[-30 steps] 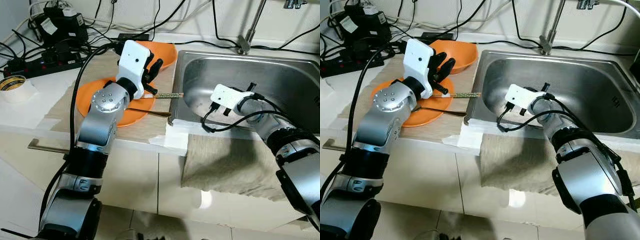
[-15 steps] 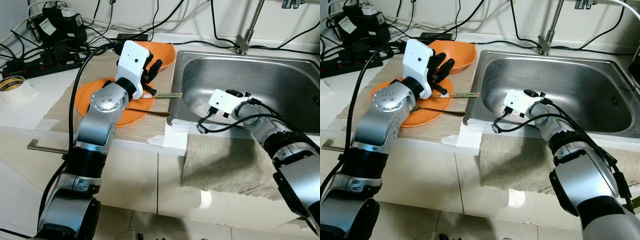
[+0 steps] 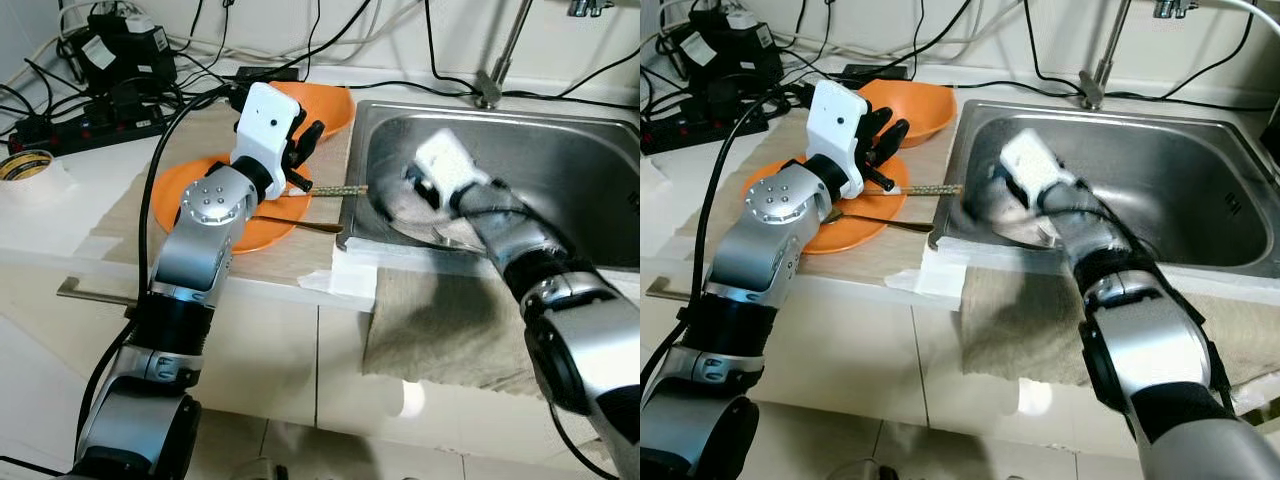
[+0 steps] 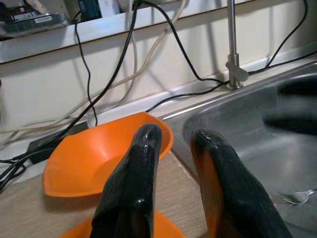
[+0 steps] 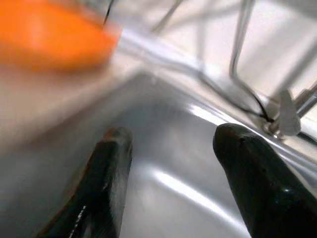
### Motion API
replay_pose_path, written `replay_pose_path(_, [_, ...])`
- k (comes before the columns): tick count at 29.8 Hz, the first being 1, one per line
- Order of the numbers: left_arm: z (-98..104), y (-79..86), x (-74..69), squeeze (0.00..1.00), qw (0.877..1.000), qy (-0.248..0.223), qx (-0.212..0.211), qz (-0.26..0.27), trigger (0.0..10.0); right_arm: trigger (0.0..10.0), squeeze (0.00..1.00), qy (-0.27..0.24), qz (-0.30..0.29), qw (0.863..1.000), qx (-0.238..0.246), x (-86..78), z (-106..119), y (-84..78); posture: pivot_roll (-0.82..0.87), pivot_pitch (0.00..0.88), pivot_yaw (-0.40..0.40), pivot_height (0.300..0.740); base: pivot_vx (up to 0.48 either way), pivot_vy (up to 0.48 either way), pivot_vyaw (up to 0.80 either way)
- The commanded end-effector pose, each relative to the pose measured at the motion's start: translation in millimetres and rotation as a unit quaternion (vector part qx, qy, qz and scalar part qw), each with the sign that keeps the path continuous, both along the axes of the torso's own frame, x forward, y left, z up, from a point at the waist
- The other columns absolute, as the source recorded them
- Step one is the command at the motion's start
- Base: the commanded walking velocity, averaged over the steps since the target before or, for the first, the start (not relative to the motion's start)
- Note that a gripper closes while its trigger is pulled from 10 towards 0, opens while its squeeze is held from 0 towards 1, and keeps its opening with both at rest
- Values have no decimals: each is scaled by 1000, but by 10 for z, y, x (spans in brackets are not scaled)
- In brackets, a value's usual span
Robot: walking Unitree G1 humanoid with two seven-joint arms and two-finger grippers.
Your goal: Kitchen organization
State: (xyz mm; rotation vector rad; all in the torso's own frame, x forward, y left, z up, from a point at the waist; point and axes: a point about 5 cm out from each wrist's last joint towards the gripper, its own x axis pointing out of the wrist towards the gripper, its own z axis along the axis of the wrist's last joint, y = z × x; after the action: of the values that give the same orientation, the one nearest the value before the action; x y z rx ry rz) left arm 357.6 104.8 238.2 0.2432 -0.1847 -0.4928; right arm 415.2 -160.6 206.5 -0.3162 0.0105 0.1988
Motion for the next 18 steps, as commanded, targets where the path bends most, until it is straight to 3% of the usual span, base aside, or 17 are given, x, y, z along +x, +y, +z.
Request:
replay_pose_path(1, [32, 13, 20, 0, 1000, -6, 1, 6, 10000, 10000, 0, -8, -10, 998, 53, 20, 94, -15, 2, 0, 23, 732, 0, 0, 0])
replay_pose_path(2, [24, 20, 22, 0, 1000, -5, 0, 8, 10000, 10000, 0, -21, -9, 995, 102, 24, 147, 2, 1, 0, 23, 732, 0, 0, 0])
replay_pose_path(3, [24, 20, 22, 0, 1000, -5, 0, 8, 10000, 10000, 0, -21, -9, 995, 102, 24, 147, 2, 1, 0, 23, 732, 0, 0, 0])
replay_pose_path(5, [-5, 43, 32, 0, 1000, -1, -7, 16, 10000, 10000, 0, -51, -4, 985, 163, 13, 213, 73, 0, 0, 25, 732, 0, 0, 0])
replay_pose_path(9, [-81, 120, 45, 0, 999, 5, -9, 41, 10000, 10000, 0, -87, 13, 984, 158, -51, 187, 198, -4, 0, 27, 732, 0, 0, 0])
replay_pose_path(14, [-157, 209, 39, 0, 998, 13, -15, 66, 10000, 10000, 0, -104, 7, 982, 159, -118, 121, 223, -6, 0, 28, 732, 0, 0, 0])
replay_pose_path(18, [-251, 442, 16, 0, 991, 18, -33, 131, 10000, 10000, 0, -132, -5, 980, 150, -281, -14, 251, -8, 0, 28, 732, 0, 0, 0])
